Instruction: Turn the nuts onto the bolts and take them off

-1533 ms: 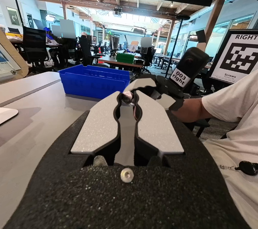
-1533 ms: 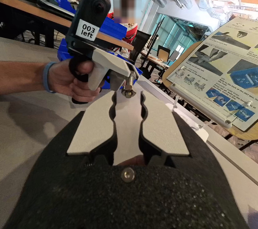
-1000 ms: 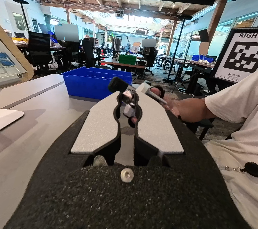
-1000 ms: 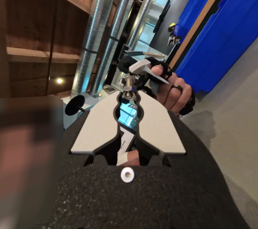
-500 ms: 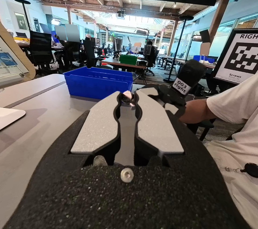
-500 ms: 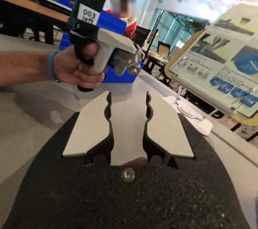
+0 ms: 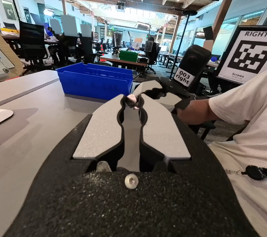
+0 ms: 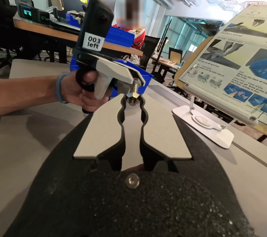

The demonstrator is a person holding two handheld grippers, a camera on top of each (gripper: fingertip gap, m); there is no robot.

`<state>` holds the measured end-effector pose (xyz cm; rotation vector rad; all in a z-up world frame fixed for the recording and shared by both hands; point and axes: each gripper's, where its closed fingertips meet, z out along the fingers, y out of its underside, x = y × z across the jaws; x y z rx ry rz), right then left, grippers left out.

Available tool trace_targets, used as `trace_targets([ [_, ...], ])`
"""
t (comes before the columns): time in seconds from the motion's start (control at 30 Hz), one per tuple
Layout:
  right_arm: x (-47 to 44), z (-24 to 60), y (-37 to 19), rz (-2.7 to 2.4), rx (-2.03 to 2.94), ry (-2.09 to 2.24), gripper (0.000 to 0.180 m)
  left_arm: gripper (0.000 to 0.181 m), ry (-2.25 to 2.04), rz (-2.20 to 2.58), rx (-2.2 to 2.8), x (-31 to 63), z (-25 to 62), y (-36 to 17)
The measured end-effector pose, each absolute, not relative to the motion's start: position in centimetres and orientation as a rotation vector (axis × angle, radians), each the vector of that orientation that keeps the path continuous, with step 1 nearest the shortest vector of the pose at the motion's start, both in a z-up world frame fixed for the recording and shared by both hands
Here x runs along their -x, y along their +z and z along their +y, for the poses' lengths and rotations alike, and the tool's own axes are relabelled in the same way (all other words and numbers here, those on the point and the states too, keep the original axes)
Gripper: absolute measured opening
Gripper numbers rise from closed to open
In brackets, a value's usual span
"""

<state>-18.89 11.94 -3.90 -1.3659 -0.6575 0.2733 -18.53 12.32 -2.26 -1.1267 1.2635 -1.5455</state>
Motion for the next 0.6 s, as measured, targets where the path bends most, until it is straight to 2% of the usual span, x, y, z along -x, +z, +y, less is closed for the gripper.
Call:
trace_targets([
  [0.03, 18.6, 12.1, -4.0, -0.647, 1.380, 0.267, 0.018, 0.029, -1.548, 1.254, 1.123, 18.5, 12.2, -2.1],
  [0.1, 17.9, 12.4, -4.3, -0.641, 1.402, 0.238, 0.017, 0.069, -1.525, 1.234, 1.167, 18.5, 12.2, -2.1],
  [0.13, 17.3, 12.6, -4.5, -0.630, 1.416, 0.223, 0.017, 0.071, -1.483, 1.196, 1.203, 18.7, 12.6, -2.2],
  [0.3, 13.9, 13.4, -5.2, -0.546, 1.474, 0.102, 0.017, 0.065, -0.779, 0.886, 1.422, 21.1, 19.3, -5.4],
  [0.37, 12.7, 13.6, -5.4, -0.509, 1.493, 0.080, 0.017, 0.056, -0.573, 0.806, 1.466, 22.5, 20.7, -6.3],
  [0.47, 10.0, 13.8, -4.0, -0.449, 1.499, -0.020, 0.017, 0.053, -0.549, 0.735, 1.501, 23.1, 21.3, -6.3],
  [0.6, -0.1, 14.3, 2.0, -0.220, 1.519, -0.136, 0.018, 0.056, -0.588, 0.673, 1.566, 23.8, 22.2, -6.6],
])
